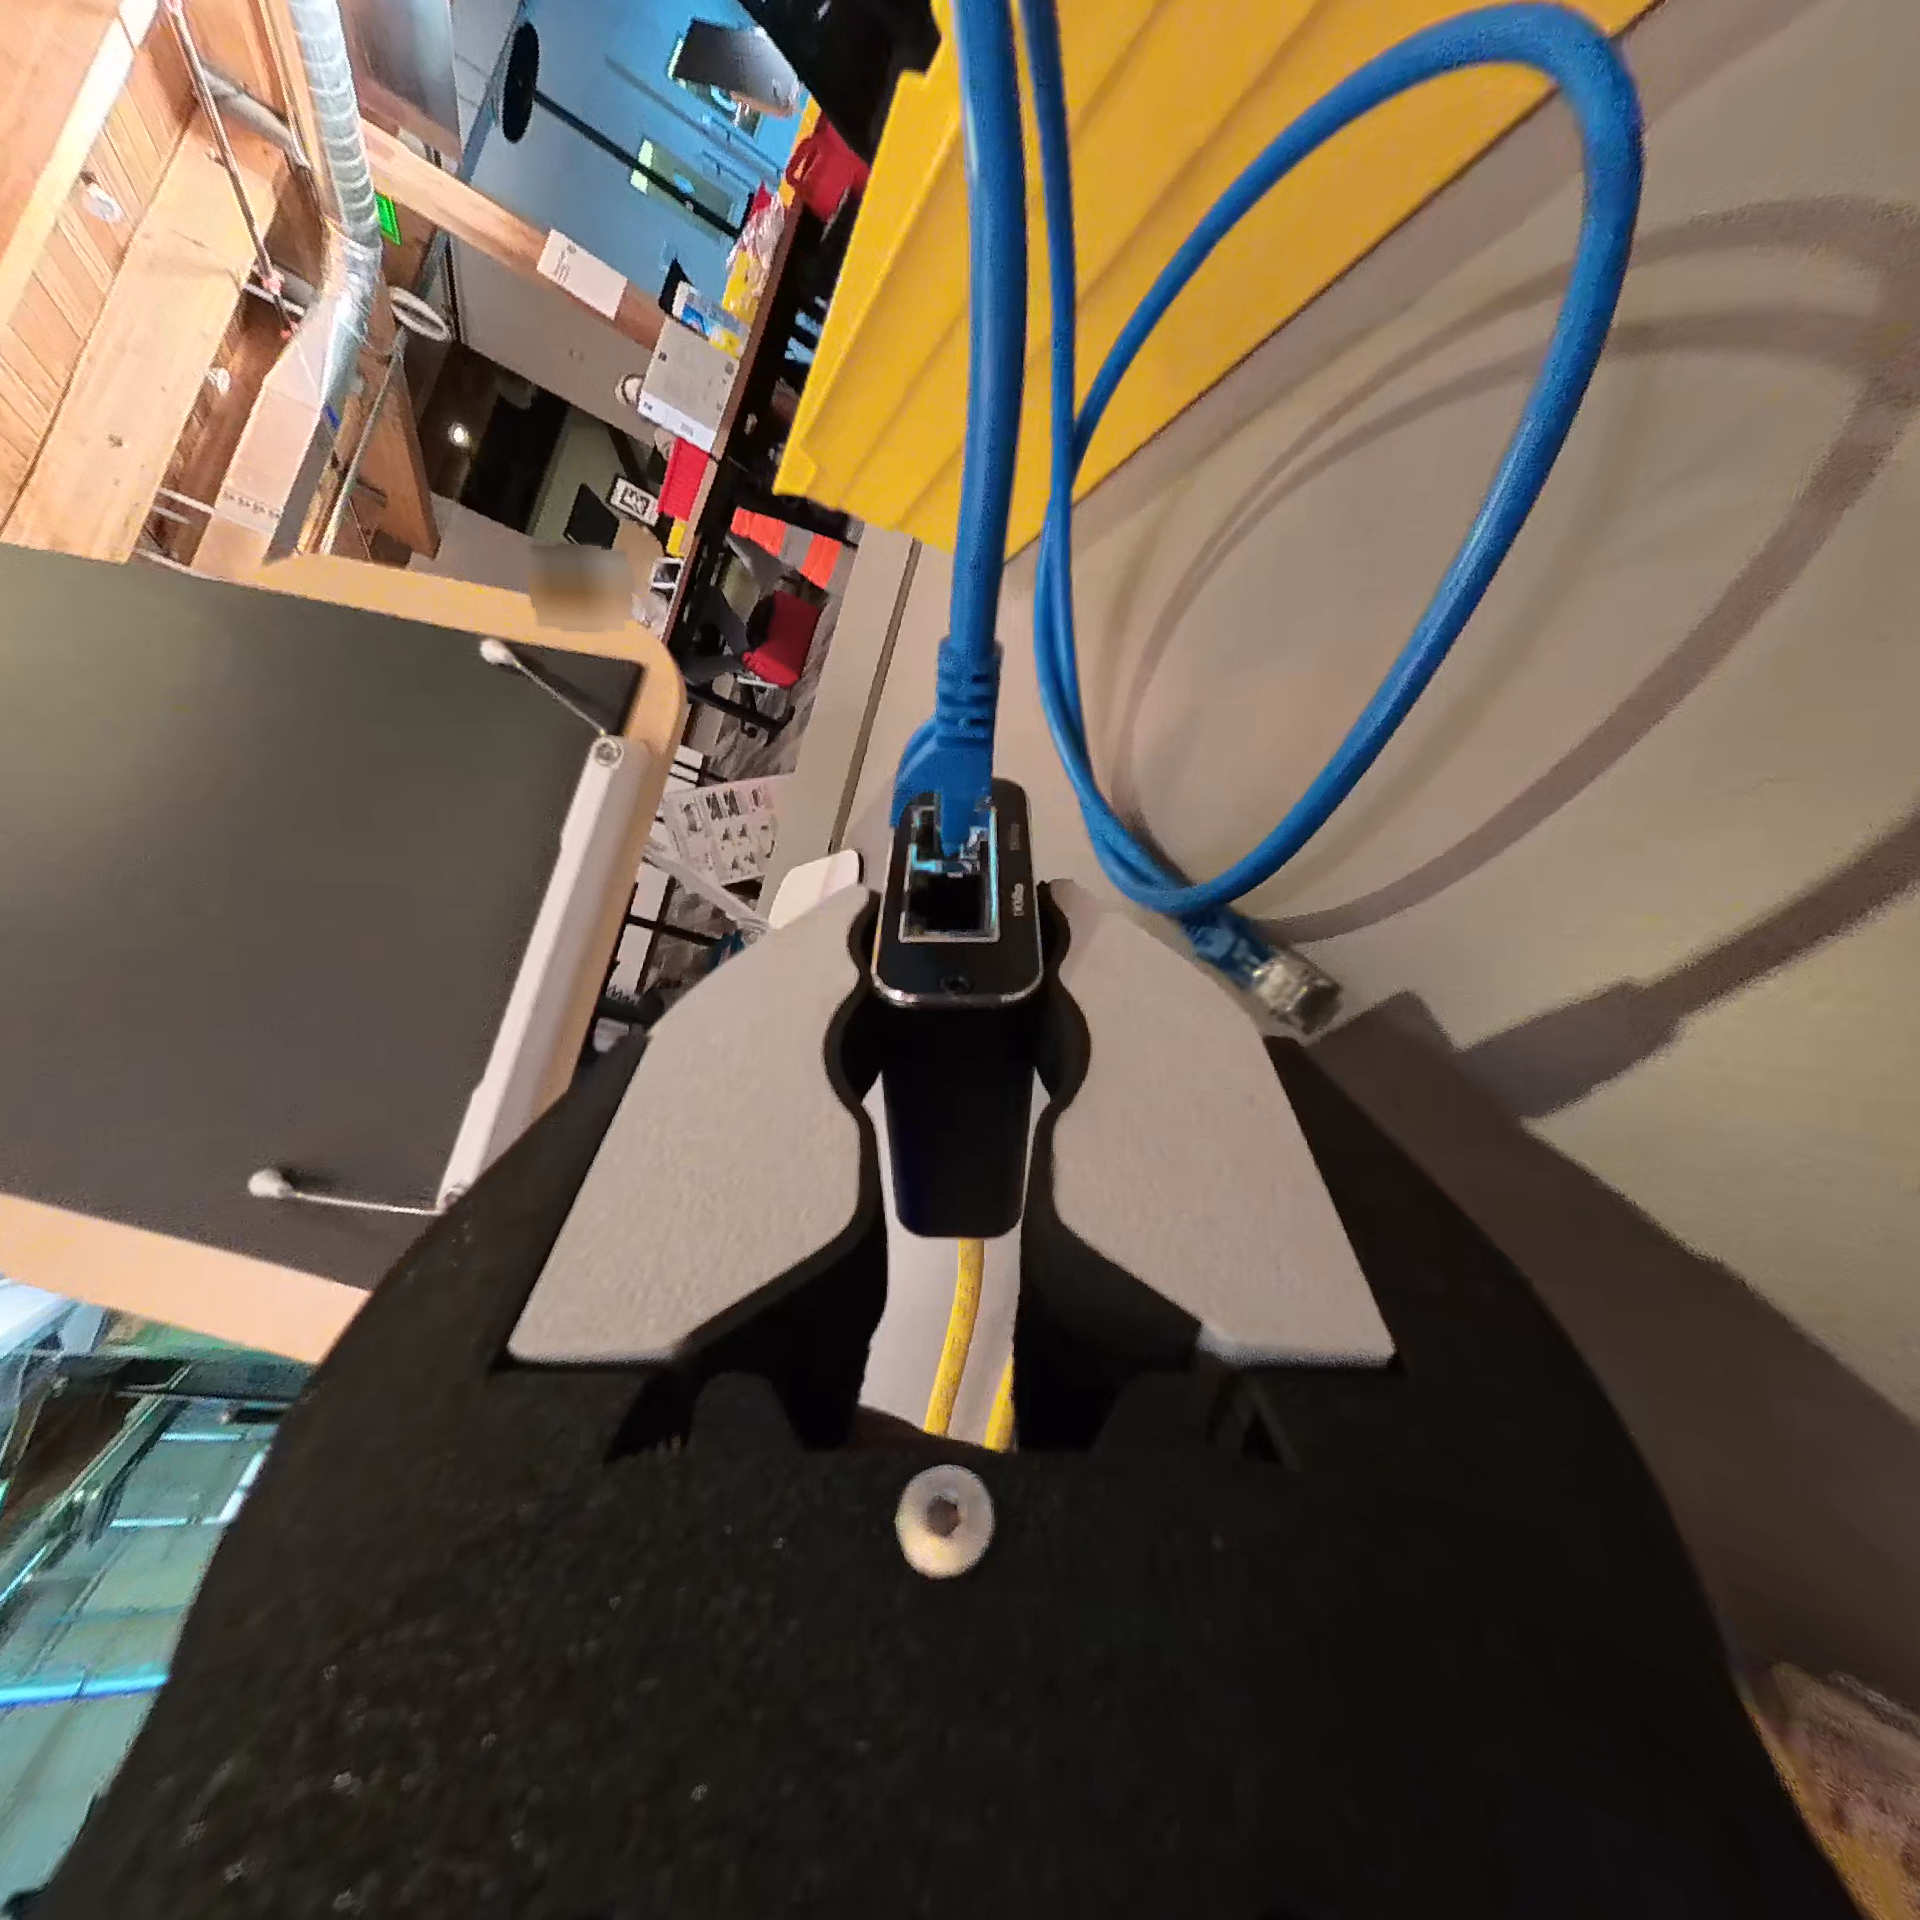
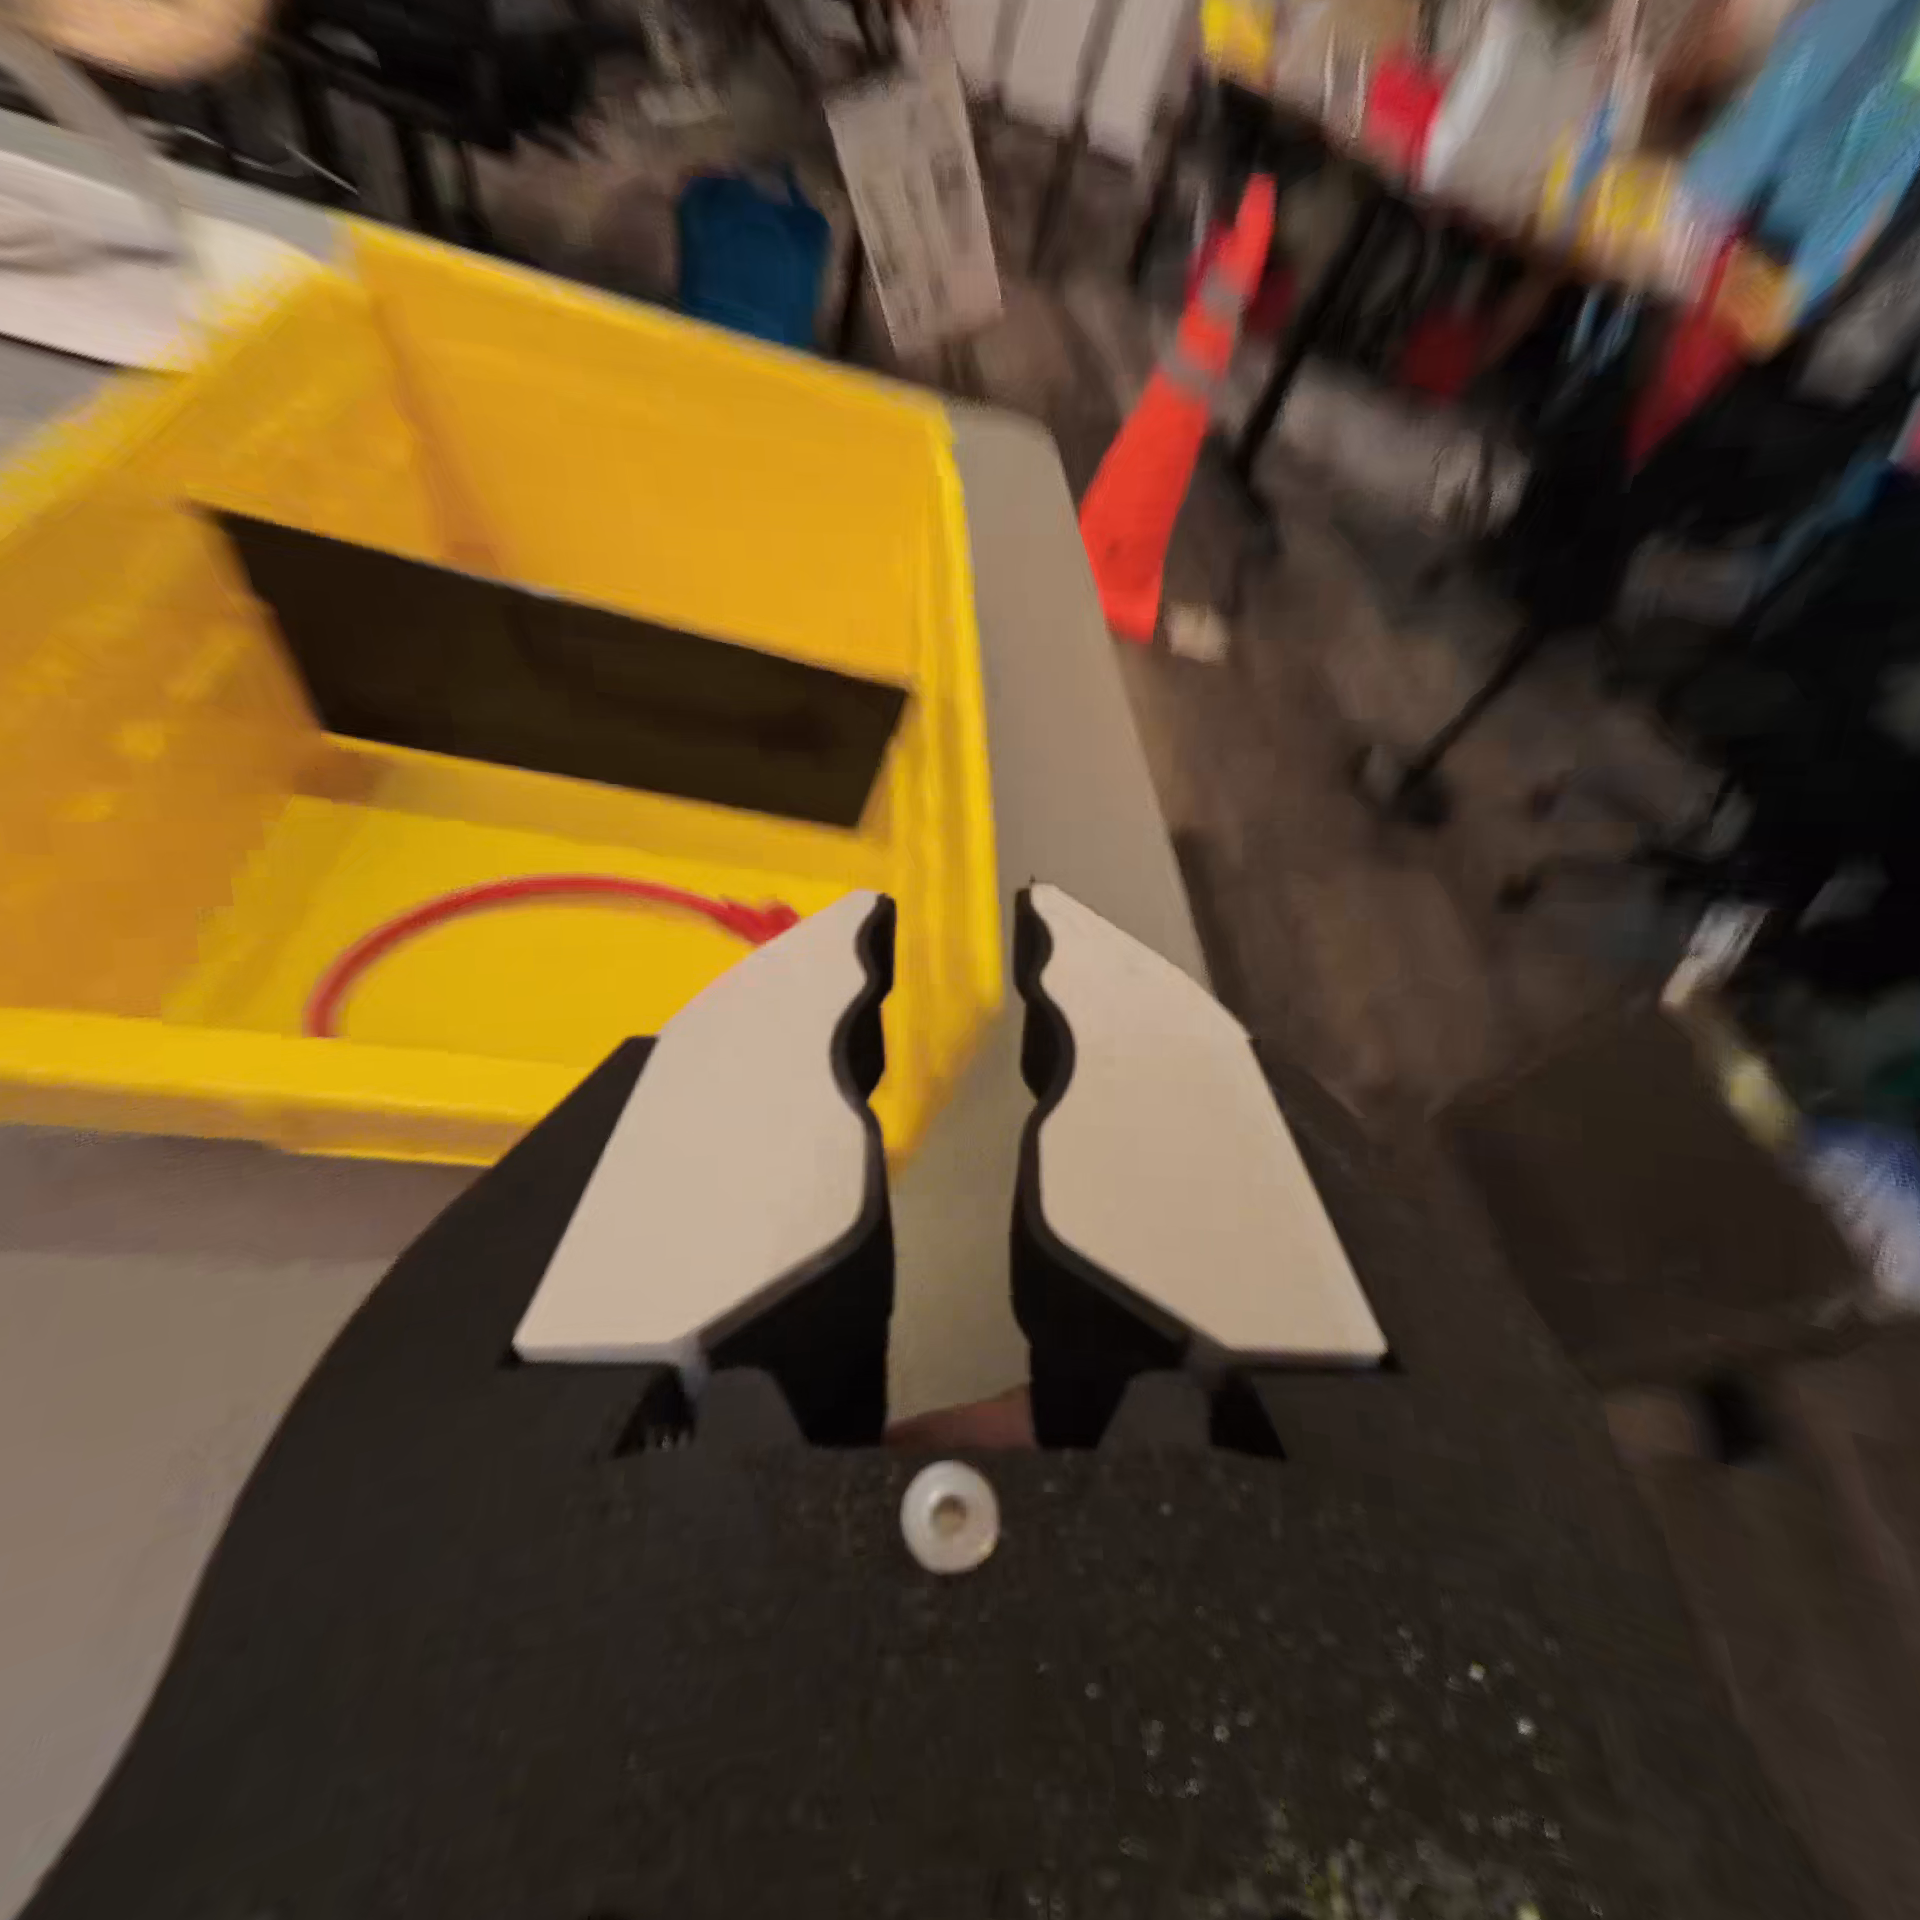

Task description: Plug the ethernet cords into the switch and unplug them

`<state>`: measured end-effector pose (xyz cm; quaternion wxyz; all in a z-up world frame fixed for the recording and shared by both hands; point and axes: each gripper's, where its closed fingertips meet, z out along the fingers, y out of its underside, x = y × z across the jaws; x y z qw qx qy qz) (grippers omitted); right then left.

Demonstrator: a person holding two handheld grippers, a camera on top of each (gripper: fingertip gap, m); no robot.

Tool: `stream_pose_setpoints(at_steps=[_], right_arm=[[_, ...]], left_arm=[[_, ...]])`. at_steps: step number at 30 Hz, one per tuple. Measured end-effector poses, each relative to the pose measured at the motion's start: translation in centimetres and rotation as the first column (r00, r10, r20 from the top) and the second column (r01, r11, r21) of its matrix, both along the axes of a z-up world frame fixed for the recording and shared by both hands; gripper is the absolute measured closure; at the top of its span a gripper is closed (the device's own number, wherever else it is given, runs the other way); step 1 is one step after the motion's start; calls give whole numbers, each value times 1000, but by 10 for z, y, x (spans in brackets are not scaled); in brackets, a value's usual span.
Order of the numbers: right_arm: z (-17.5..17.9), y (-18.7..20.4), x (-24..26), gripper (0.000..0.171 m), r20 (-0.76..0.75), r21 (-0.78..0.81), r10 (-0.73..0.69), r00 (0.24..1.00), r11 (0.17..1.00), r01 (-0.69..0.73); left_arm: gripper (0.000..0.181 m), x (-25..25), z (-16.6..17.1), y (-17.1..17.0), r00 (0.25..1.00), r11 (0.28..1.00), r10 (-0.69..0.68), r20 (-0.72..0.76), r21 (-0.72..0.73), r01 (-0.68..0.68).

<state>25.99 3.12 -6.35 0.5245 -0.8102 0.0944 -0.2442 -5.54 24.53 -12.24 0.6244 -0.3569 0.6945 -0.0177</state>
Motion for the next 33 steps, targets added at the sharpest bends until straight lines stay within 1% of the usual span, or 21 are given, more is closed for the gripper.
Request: stream_pose_setpoints(at_steps=[1,2,3,4,5,7,10,12,14,17,21,26,30,33], right_arm=[[26,9,-34,149,116,0,108,987,994,-109],[44,22,-81,148,209,-32,261,942,965,-260],[51,36,-133,147,265,-77,415,870,909,-410],[49,49,-182,142,294,-133,543,786,838,-529],[42,61,-222,141,315,-204,642,700,765,-610],[21,83,-275,141,335,-358,762,554,647,-673],[-1,111,-309,141,323,-509,842,432,540,-671],[-13,123,-317,142,317,-609,873,371,487,-626],[-28,131,-320,141,272,-672,898,346,434,-600],[-42,143,-316,141,252,-701,911,325,404,-588],[-43,147,-321,154,288,-674,917,275,399,-622],[-47,147,-320,154,292,-676,914,282,406,-616],[-50,151,-317,152,336,-694,902,271,432,-575],[-55,152,-316,154,315,-704,910,269,414,-577]], left_arm=[[155,0,2,-4,1000,1000,-13,0,-2,13],[155,0,3,-8,1000,1000,-29,-2,-7,29],[155,1,3,-12,999,999,-48,-5,-13,48],[155,2,3,-18,998,998,-69,-9,-13,68],[155,2,2,-22,996,996,-83,-17,-8,83],[155,3,-1,-29,995,996,-93,-42,3,93],[155,4,-6,-35,993,995,-93,-77,27,95],[155,4,-6,-33,994,995,-65,-91,67,71],[155,4,-4,-34,994,996,-55,-90,67,62],[155,4,-1,-38,995,995,-62,-82,77,68],[155,4,2,-41,995,993,-62,-78,95,69],[155,4,-1,-41,995,992,-57,-88,104,66],[155,4,-1,-40,994,993,-53,-93,97,62],[155,5,-4,-42,994,994,-48,-101,93,57]])
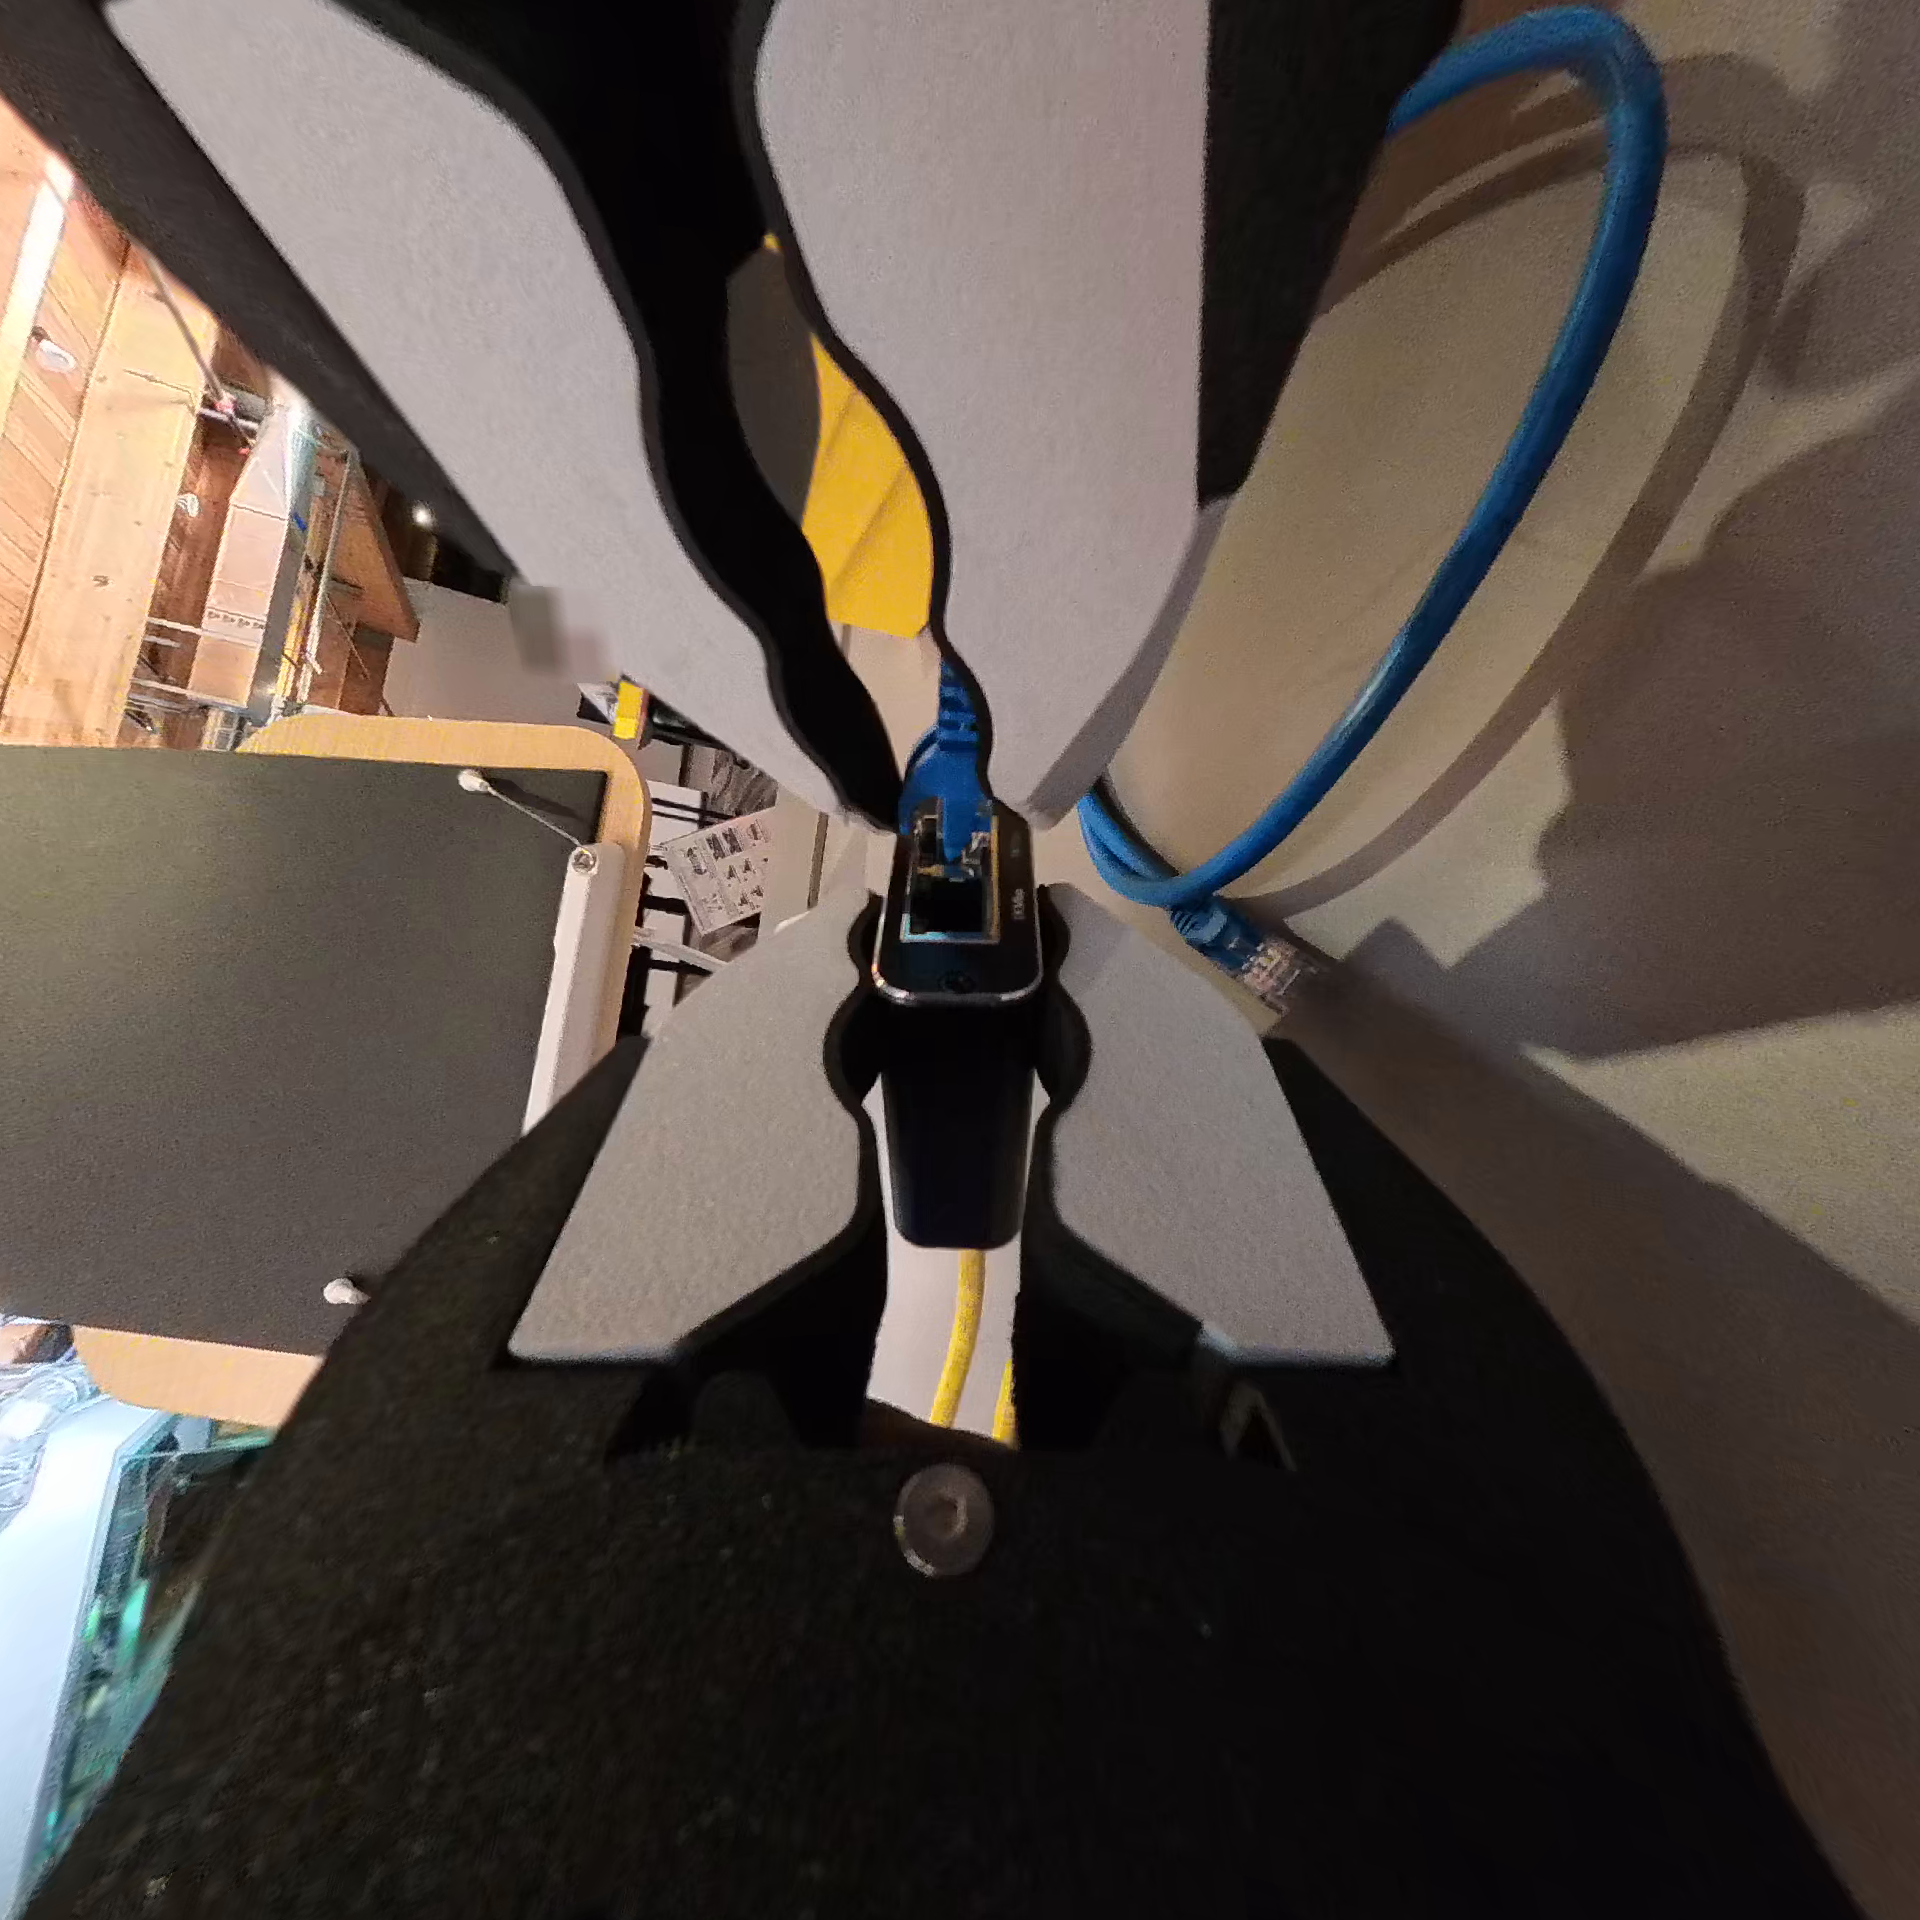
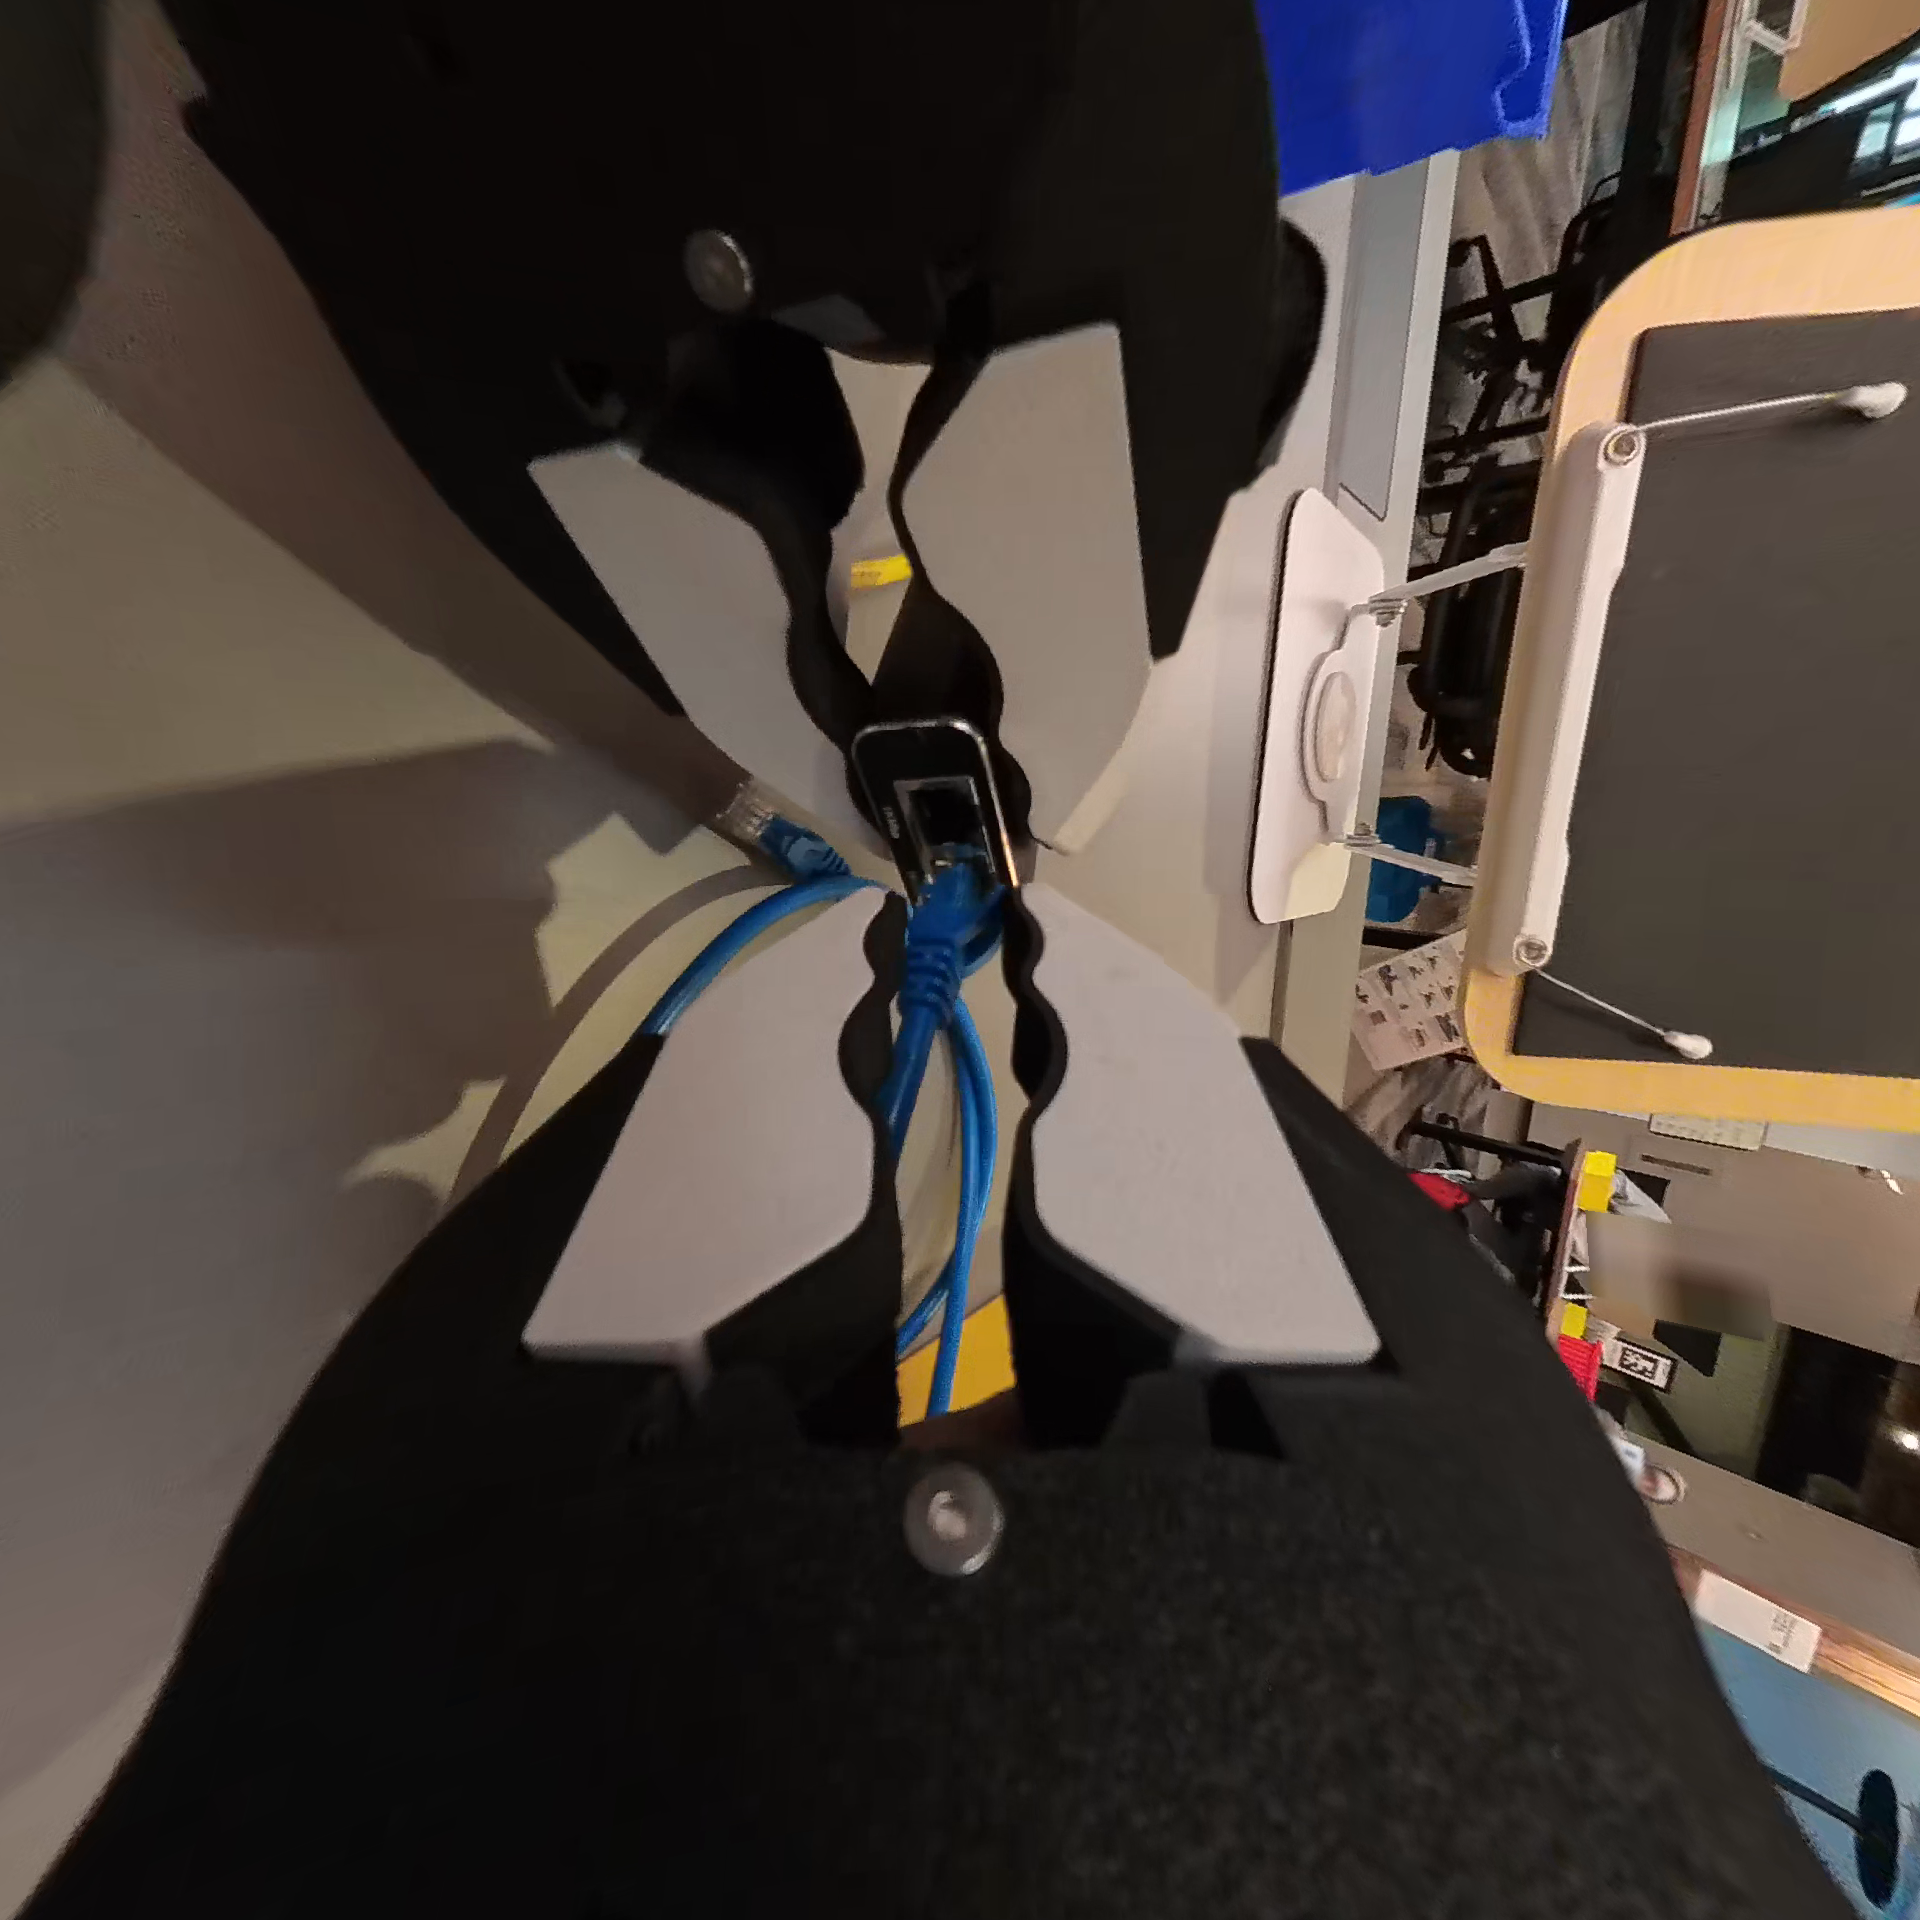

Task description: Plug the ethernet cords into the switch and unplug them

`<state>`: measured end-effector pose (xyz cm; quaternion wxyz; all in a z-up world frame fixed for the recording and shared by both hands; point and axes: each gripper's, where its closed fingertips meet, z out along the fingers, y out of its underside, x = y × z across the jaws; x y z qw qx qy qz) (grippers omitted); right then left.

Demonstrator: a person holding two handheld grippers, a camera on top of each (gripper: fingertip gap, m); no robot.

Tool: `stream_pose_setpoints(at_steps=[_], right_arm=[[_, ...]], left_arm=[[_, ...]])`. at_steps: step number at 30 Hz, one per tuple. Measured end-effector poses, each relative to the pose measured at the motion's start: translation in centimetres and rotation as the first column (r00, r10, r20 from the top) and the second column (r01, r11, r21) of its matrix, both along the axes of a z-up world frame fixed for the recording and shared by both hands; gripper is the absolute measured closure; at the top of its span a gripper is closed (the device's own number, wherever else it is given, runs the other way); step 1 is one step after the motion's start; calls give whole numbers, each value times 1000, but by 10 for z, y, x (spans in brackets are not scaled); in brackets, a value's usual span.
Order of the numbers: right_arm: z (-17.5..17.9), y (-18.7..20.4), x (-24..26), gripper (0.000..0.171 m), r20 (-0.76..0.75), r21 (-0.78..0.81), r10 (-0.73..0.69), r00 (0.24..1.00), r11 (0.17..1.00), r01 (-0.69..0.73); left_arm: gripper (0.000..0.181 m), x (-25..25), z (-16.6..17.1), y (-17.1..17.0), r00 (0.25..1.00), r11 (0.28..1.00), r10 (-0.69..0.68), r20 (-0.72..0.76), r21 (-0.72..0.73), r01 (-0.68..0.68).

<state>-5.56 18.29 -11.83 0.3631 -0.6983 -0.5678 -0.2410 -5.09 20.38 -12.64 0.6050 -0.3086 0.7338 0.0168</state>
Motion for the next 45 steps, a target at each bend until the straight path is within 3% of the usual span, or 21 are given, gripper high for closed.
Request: stream_pose_setpoints(at_steps=[11,17,21,24,28,31,34,36,38,42,44,45], right_arm=[[-3,1,5,159,-21,61,23,1000,998,-21],[6,-1,3,157,34,149,42,999,988,-47],[3,-7,3,157,-3,128,39,999,991,-38],[-1,-7,3,156,-123,93,-8,992,995,20],[13,-16,-2,144,-380,-91,-130,916,990,103],[25,-20,-2,144,-617,-312,-285,733,944,105],[42,-19,1,147,-780,-522,-491,387,853,31],[64,-20,-1,154,-831,-552,-538,141,828,-95],[82,-21,-1,163,-833,-536,-552,-43,823,-186],[114,-27,-1,160,-799,-425,-527,-289,835,-349],[117,-26,4,171,-785,-408,-515,-343,847,-340],[114,-24,7,170,-800,-410,-497,-335,862,-298]], left_arm=[[154,3,-8,1,1000,993,14,-13,-120,-15],[154,1,-3,4,999,998,34,-6,-57,-34],[155,2,-5,-2,1000,999,22,-22,-47,-23],[155,3,-4,-2,1000,999,24,-17,41,-24],[155,2,-3,3,999,991,37,-1,131,-37],[155,2,-1,1,1000,991,22,9,128,-23],[155,1,0,6,999,995,36,15,94,-38],[155,0,0,12,998,994,55,16,91,-56],[155,-1,-1,16,997,995,71,10,76,-71],[155,-1,-5,17,997,995,74,-1,62,-74],[155,-1,-6,16,997,995,74,-4,62,-73],[155,0,-5,16,997,995,72,-3,62,-72]])
